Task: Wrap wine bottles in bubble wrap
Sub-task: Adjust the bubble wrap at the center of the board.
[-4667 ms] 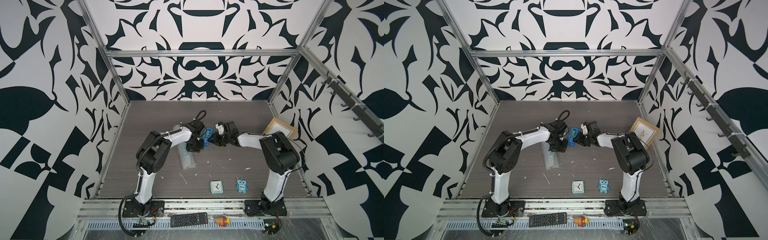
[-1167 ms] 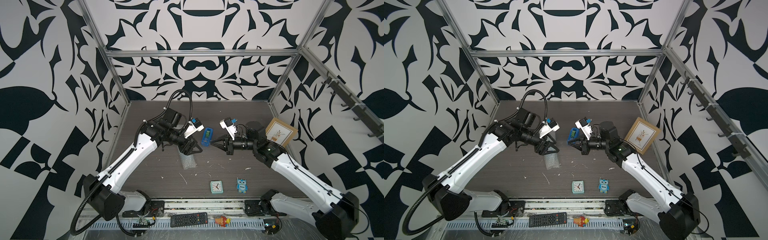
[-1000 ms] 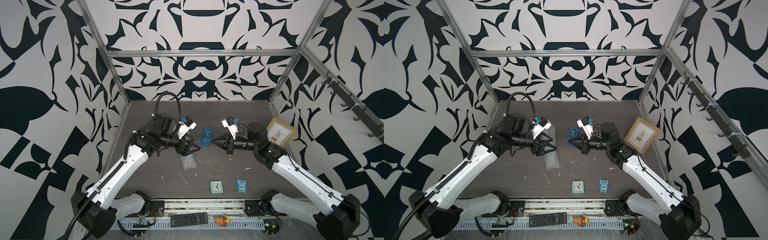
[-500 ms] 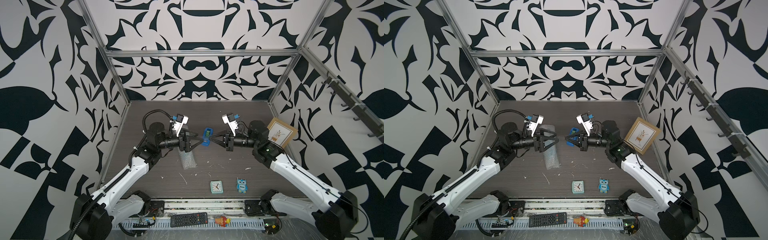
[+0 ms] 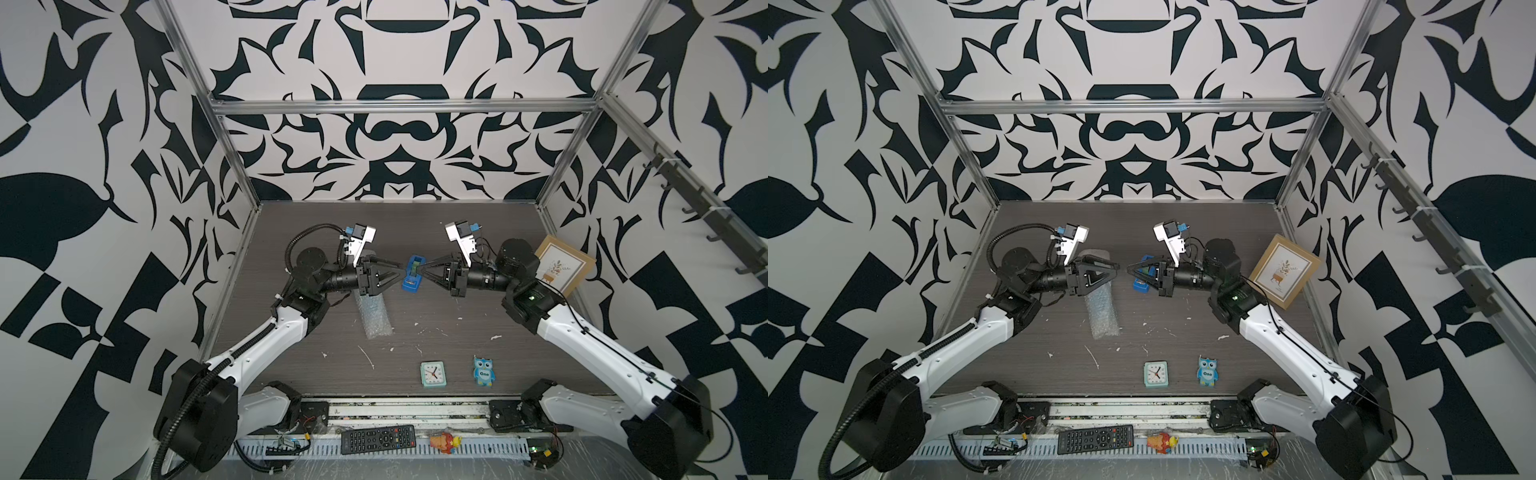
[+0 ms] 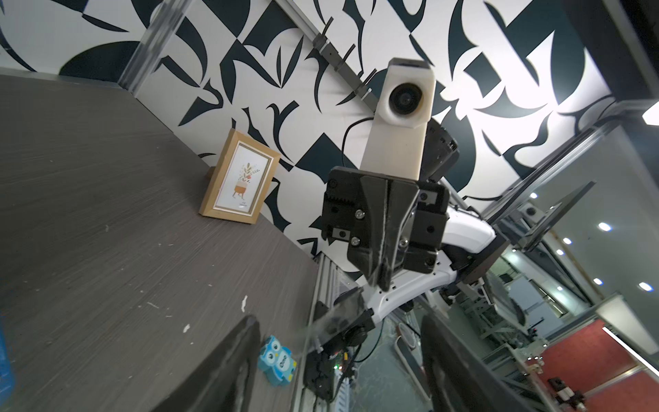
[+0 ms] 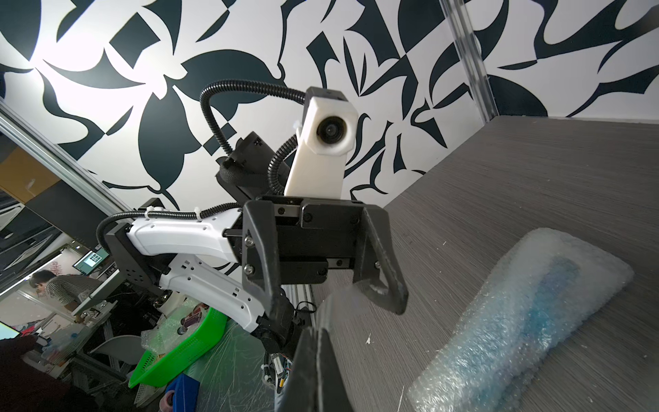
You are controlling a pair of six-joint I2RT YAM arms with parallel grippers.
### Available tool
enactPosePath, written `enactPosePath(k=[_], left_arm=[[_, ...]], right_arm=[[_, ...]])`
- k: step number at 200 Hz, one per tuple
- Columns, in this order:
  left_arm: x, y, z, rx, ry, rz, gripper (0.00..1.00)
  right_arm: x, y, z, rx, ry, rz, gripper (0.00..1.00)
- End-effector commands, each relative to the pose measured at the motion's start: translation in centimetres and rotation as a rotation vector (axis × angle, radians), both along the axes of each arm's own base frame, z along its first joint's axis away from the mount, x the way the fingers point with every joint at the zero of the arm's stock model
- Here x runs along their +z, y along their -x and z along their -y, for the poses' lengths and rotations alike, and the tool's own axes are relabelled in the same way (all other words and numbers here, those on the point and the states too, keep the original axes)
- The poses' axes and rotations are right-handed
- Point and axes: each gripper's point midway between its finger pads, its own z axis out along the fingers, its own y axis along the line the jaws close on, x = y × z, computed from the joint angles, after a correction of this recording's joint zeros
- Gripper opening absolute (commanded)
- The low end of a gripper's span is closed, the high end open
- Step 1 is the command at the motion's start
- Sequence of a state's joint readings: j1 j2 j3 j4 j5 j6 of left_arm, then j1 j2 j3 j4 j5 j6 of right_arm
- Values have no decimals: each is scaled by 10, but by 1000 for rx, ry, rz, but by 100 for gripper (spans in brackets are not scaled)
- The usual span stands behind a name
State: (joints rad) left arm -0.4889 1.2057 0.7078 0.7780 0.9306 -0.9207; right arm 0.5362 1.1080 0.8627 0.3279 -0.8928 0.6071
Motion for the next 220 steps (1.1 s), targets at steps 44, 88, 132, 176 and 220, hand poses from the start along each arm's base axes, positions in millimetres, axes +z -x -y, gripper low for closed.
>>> enactPosePath(k=[44,88,132,176,220], left_arm=[[12,1,-10,-51,74,-8,39],[10,1,-11,-53,73,-15,37],[10,2,-10,-66,71,-19,36],[9,4,-11,-72,67,-25,31],[7,5,-10,-77,59,-31,22]], right_arm=[[22,-6,1,-31,-46,62,0],[18,-8,1,-43,-38,55,0],[10,-16,2,-82,-9,41,0],[6,-23,4,-121,6,36,0],[3,-26,5,-141,12,32,0]])
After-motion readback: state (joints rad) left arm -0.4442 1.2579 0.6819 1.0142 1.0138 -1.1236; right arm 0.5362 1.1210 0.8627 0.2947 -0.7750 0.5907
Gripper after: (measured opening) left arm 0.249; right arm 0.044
